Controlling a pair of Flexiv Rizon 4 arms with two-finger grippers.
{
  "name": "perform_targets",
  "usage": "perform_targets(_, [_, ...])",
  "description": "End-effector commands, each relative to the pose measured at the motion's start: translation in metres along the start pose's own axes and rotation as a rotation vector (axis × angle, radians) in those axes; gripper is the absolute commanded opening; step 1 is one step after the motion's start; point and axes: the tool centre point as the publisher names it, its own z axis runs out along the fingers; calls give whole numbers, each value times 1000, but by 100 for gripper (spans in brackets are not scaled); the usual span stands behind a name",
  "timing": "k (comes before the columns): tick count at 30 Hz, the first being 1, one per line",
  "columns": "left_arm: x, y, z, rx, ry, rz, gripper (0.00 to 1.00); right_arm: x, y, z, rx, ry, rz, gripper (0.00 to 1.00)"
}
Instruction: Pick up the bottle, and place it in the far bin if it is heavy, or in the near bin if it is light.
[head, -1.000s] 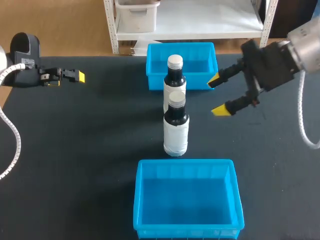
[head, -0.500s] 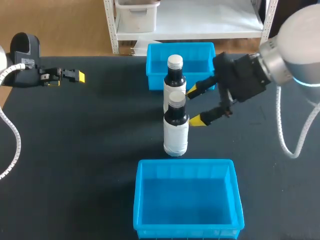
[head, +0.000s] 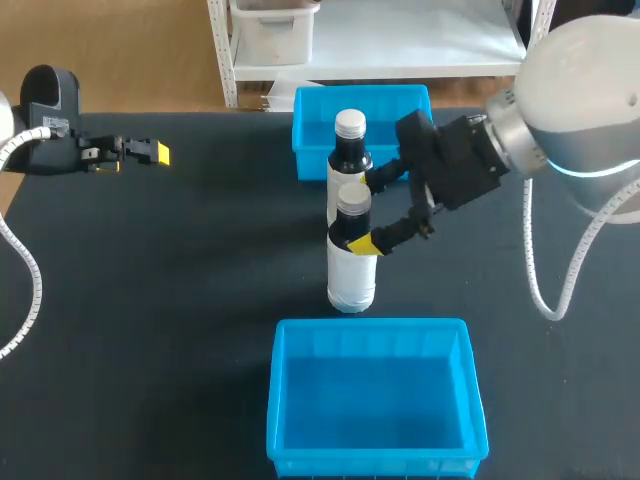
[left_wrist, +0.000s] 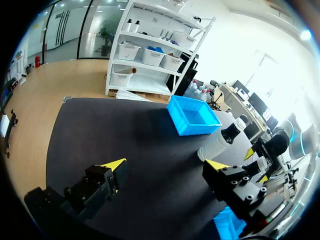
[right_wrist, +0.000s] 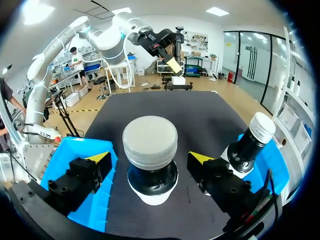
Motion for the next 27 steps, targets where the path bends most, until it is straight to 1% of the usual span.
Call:
perform_targets(1, [0,0,0,0,0,0,100,-3,-3,6,-5,-3,2,100])
perform_targets(12, [0,0,0,0,0,0,100,-5,-5,7,-1,-10,4,100])
perform_targets(13, [0,0,0,0,0,0,100,-5,-5,7,-1,-10,4,98])
perform_targets(14, [0,0,0,0,0,0,100,-5,-4,7,-1,-10,4,85])
perform_targets(15, [0,0,0,0,0,0,100,-5,-4,7,-1,-11,4,76])
perform_targets(16, [0,0,0,0,0,0,100,-6,-4,7,-2,-10,4,72])
perform_targets(18, [0,0,0,0,0,0,100,-6,-4,7,-3,-11,4,75])
perform_targets(21, [0,0,0,0,0,0,100,-7,-3,8,-6,-13,2,75])
perform_targets(25, [0,0,0,0,0,0,100,-8,-2,9,-10,-15,1,80])
perform_targets(27, [0,0,0,0,0,0,100,-8,-2,9,-11,-17,1,79])
